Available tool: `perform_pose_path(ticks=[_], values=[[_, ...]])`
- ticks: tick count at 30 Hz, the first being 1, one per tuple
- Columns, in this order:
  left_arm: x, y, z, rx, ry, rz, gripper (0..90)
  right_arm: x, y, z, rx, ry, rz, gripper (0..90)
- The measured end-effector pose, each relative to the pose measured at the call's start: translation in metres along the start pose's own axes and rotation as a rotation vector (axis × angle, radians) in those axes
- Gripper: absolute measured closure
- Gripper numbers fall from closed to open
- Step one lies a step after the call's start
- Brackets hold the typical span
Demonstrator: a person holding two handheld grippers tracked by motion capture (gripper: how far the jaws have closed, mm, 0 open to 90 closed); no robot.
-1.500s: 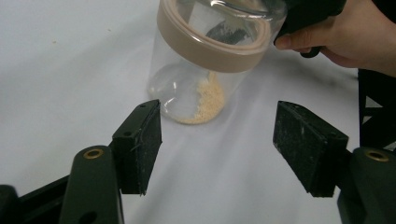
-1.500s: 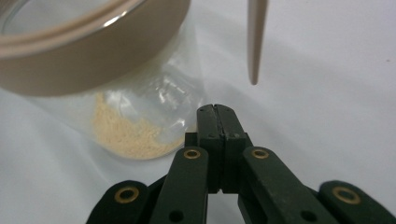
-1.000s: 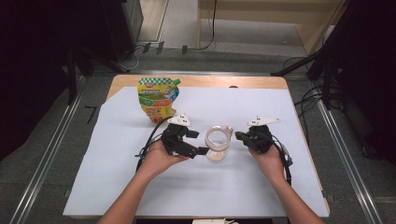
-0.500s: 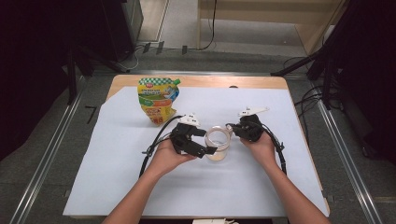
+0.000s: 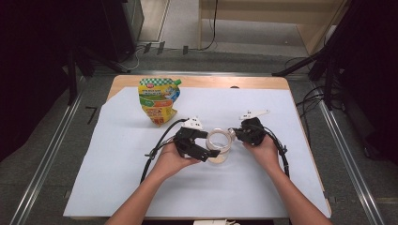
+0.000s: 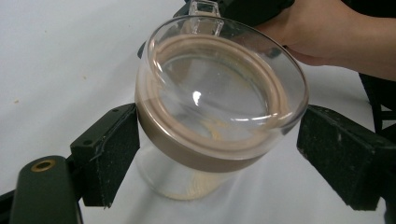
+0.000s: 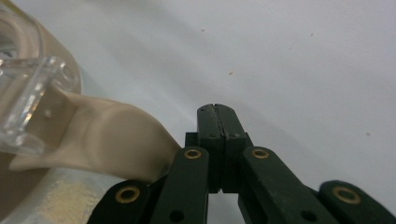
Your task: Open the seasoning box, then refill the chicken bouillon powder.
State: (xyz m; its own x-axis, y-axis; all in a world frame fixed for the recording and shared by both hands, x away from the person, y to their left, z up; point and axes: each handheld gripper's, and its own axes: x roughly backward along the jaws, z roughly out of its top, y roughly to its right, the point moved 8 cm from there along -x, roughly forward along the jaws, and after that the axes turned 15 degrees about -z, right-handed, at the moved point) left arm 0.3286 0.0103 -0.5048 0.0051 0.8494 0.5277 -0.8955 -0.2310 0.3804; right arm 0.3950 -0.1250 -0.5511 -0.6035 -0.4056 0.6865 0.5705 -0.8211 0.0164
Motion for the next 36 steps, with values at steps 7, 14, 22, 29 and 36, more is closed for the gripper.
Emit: perform_pose_path(ticks=[7, 14, 22, 29, 36], values=[[-0.006, 0.001, -0.001, -0.026, 0.0, 0.019, 10.6, 0.004, -0.002, -0.004, -0.01, -0.006, -0.004, 90.0], [-0.01, 0.002, -0.003, -0.065, 0.001, 0.03, 8.9, 0.01, -0.009, -0.01, -0.028, -0.025, 0.007, 90.0], [-0.01, 0.003, -0.002, -0.079, 0.006, 0.041, 9.9, 0.012, -0.01, -0.012, -0.035, -0.015, -0.01, 90.0], [-0.006, 0.005, 0.002, -0.101, 0.014, 0.046, 10.0, 0.014, -0.011, -0.014, -0.029, -0.015, -0.025, 90.0], [-0.001, 0.007, 0.007, -0.108, 0.021, 0.044, 10.4, 0.015, -0.014, -0.014, -0.025, -0.01, -0.026, 90.0]])
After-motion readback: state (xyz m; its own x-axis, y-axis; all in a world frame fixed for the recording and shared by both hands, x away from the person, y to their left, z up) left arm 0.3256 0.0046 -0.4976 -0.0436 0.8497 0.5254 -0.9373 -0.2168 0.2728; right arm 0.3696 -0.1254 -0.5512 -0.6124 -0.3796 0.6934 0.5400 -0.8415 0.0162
